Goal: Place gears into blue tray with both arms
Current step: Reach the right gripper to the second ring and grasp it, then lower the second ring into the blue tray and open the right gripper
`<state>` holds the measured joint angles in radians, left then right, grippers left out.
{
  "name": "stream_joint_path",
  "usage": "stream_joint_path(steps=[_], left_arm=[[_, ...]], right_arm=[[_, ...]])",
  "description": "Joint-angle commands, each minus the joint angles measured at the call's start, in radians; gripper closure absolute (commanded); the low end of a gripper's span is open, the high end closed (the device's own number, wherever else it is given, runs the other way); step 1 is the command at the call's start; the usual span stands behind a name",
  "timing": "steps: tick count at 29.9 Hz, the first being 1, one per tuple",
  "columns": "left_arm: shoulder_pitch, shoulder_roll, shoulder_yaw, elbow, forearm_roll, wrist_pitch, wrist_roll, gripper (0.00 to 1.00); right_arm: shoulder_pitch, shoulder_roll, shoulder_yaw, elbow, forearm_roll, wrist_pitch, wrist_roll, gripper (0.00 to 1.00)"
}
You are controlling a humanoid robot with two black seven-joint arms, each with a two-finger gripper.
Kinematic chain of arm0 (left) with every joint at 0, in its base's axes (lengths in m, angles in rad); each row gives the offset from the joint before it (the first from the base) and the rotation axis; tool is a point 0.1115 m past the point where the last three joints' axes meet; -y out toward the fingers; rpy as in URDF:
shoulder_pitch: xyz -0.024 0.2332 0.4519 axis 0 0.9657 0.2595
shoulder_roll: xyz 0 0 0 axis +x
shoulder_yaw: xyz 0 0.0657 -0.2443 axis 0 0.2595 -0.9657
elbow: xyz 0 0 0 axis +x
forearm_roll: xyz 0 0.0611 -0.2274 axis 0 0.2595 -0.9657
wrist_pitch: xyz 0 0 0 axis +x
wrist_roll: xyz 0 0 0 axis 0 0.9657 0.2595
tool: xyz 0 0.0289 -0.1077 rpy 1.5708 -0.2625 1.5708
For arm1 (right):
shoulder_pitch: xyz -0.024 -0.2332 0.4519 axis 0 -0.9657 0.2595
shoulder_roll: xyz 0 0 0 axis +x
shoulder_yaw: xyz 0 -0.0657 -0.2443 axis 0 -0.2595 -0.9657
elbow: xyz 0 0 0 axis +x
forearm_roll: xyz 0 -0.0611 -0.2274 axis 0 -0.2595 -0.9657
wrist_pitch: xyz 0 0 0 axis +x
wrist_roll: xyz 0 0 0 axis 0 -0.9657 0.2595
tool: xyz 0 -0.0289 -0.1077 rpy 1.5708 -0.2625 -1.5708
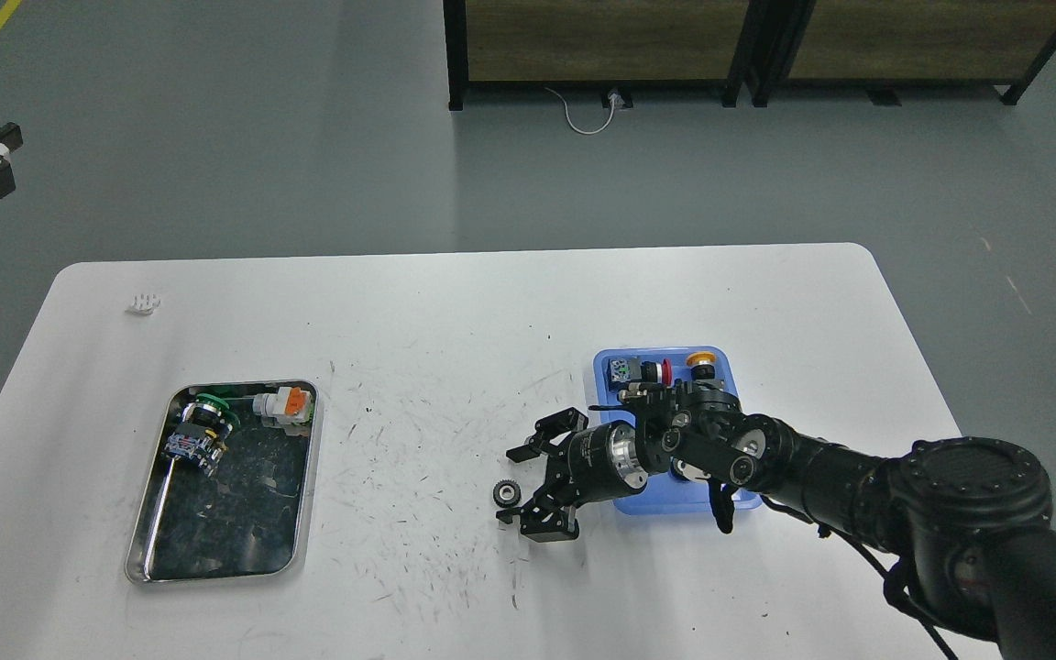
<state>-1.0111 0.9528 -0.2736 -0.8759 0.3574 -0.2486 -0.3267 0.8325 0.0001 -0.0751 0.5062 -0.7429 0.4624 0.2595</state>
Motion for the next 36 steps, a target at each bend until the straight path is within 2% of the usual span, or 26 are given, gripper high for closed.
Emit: stream_joint_path(steps=[1, 16, 36], left_arm=[[0.000, 0.003, 0.001, 0.000, 0.000, 0.000, 0.000, 0.03], [-0.001, 0.014, 0.001, -0.002, 0.000, -0.001, 0.000, 0.03], [-0.001, 0.024, -0.001, -0.003, 0.000, -0.001, 0.002, 0.03]], right_arm=[[0.000, 0.000, 0.000, 0.000, -0.001, 0.001, 0.000, 0.30], [0.013, 0.000, -0.005, 0.005, -0.003, 0.004, 0.000, 0.35], [0.016, 0.000, 0.000, 0.008, -0.024, 0.026, 0.001, 0.65]])
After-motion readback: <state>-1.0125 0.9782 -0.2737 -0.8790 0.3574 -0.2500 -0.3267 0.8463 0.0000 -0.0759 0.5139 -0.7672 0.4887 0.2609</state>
